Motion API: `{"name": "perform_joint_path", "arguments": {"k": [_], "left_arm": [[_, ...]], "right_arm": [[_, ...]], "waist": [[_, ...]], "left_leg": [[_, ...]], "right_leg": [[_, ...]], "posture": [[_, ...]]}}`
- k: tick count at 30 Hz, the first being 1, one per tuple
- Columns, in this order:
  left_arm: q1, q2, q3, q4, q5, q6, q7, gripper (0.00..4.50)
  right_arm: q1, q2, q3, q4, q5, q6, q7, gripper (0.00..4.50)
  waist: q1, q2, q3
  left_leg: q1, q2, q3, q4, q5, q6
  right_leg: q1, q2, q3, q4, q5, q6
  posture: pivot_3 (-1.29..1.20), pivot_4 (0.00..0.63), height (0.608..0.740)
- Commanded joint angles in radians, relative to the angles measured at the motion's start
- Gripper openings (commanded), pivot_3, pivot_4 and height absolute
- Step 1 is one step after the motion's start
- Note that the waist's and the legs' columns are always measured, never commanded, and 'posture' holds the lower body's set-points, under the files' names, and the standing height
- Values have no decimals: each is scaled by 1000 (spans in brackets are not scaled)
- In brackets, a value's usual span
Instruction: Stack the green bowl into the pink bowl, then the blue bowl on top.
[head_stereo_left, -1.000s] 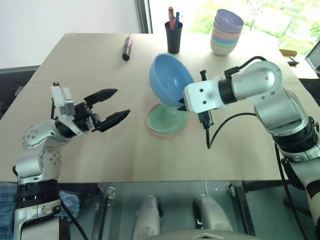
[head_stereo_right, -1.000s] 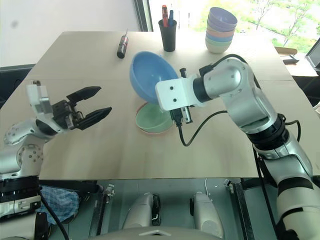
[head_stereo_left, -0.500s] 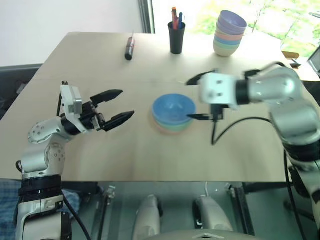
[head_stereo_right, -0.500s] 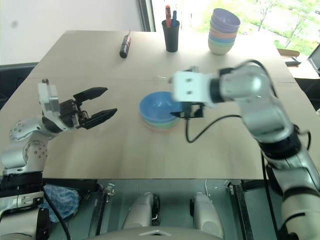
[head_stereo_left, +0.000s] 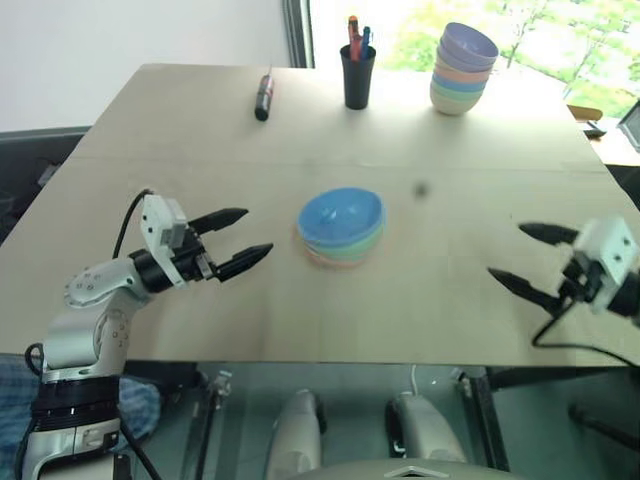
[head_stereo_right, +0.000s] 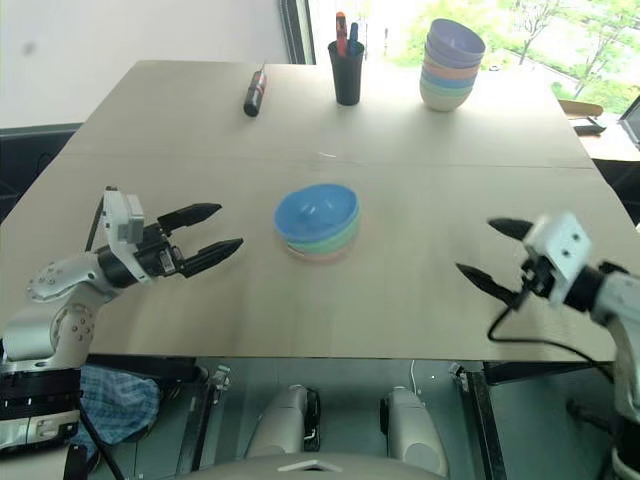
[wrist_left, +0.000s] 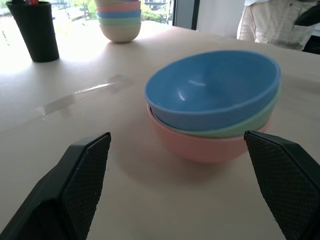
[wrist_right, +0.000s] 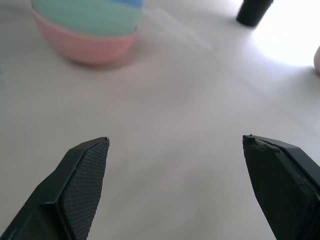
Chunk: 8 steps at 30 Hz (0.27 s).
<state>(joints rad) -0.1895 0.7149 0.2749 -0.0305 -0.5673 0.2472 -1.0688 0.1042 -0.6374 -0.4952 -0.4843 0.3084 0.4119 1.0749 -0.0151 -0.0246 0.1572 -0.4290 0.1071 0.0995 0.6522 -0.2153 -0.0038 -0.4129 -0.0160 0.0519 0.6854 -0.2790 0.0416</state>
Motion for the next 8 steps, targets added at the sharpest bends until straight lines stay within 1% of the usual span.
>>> {"name": "perform_joint_path", "arguments": {"k": [1, 4, 8], "left_arm": [[7, 14, 31, -12, 19, -51, -2, 4500], [18, 13, 29, -17, 17, -65, -17, 4500], [25, 11, 31, -21, 17, -81, -20, 4500]], "right_arm": [[93, -4, -82, -49, 115, -52, 44, 4479], [124, -24, -104, -27, 169, -72, 56, 4479], [139, -60, -111, 7, 191, -84, 62, 4479]], "waist": [[0, 0, 0], [-1, 0, 0], [0, 0, 0]], "left_leg": [[1, 0, 0, 0, 0, 0], [2, 0, 0, 1, 0, 0], [4, 0, 0, 1, 0, 0]], "right_leg": [[1, 0, 0, 0, 0, 0], [2, 0, 1, 0, 0, 0], [4, 0, 1, 0, 0, 0]], "posture": [[0, 150, 740], [0, 150, 740], [0, 150, 740]]}}
